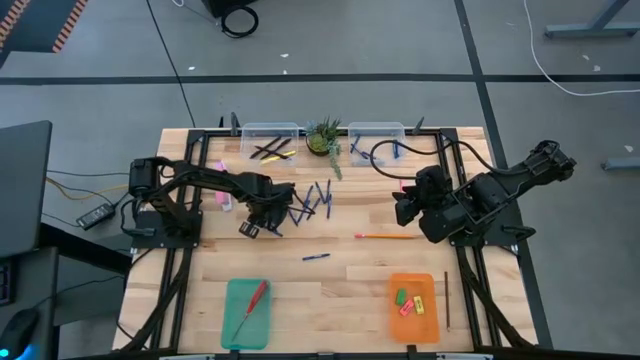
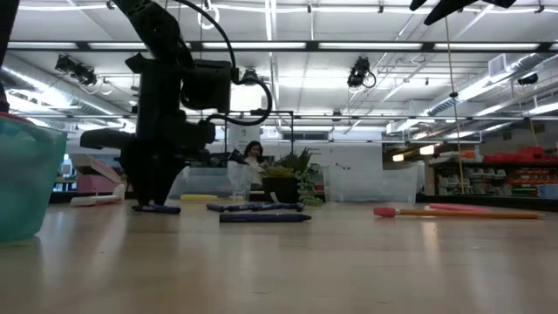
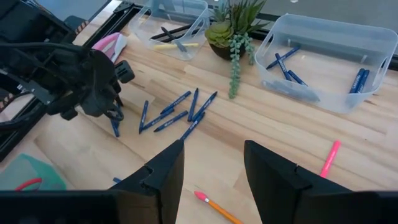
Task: Sort crayons/erasers/pens/pencils in bins
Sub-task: Put the blue crayon into the right transparent bin
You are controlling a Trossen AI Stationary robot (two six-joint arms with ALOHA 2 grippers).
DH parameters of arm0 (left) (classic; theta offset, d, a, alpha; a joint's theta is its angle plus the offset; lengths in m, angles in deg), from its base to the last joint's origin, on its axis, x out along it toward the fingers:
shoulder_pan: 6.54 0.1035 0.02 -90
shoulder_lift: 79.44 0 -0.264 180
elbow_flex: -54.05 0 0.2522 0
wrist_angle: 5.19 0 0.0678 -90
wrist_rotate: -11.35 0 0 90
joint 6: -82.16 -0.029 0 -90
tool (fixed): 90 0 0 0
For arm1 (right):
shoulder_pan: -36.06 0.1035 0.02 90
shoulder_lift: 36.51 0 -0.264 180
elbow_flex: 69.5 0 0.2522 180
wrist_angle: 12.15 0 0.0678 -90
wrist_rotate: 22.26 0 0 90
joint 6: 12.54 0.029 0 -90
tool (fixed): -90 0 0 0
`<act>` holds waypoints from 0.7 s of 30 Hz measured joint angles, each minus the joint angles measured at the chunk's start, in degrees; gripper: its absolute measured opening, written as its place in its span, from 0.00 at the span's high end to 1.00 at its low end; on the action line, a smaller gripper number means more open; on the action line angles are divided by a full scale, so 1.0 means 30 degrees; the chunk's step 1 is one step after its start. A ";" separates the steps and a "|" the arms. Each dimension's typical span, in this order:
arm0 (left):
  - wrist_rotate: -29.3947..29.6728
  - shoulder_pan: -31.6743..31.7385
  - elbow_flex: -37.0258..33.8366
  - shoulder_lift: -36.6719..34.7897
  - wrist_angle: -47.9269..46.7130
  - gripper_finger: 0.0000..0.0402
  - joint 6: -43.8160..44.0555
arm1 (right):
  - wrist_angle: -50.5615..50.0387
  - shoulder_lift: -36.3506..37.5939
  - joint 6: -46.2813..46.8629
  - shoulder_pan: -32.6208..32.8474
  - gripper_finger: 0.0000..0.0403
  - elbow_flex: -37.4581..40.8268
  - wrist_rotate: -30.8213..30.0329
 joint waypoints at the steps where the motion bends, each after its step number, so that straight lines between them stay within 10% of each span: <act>1: -0.0003 0.0000 0.0000 0.0000 0.0032 0.74 0.0089 | 0.0000 0.0000 0.0000 0.0000 0.57 0.0000 0.0001; 12: -0.0029 -0.0007 0.0040 0.0013 0.0251 0.95 0.3977 | 0.0005 0.0000 0.0000 0.0000 0.57 0.0000 -0.0003; 21: -0.0185 0.0610 0.2474 0.0102 -0.2892 0.91 0.5522 | -0.0007 0.0000 -0.0007 0.0000 0.57 0.0000 -0.0006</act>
